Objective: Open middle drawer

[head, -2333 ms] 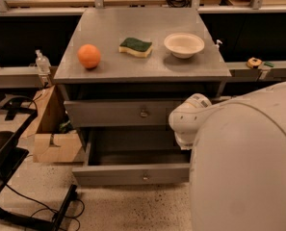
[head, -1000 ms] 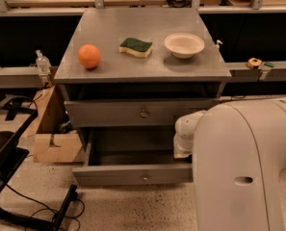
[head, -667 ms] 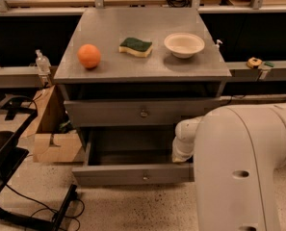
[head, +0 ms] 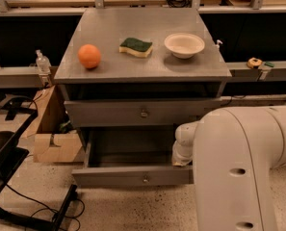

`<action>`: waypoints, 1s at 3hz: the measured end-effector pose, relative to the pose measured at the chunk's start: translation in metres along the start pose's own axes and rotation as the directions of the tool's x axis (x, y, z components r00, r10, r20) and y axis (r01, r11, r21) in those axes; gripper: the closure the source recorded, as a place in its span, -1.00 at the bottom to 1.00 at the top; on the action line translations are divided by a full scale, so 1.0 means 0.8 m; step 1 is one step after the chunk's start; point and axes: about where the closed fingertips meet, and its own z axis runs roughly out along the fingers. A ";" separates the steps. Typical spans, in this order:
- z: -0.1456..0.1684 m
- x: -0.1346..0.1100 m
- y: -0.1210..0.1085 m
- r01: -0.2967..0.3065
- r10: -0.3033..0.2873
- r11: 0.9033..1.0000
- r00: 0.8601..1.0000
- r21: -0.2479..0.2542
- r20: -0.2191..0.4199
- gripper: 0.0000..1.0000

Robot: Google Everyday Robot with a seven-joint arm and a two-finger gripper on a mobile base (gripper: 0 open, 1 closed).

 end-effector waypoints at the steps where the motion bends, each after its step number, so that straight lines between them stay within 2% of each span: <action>1: -0.008 0.000 0.037 -0.017 0.016 0.998 1.000 -0.066 -0.006 1.00; 2: -0.008 0.000 0.038 -0.017 0.016 0.998 1.000 -0.066 -0.006 1.00; 3: -0.032 -0.013 0.108 -0.003 0.006 0.982 1.000 -0.189 0.016 1.00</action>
Offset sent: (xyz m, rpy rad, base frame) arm -0.2596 0.0015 0.0664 0.0262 0.5314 0.0025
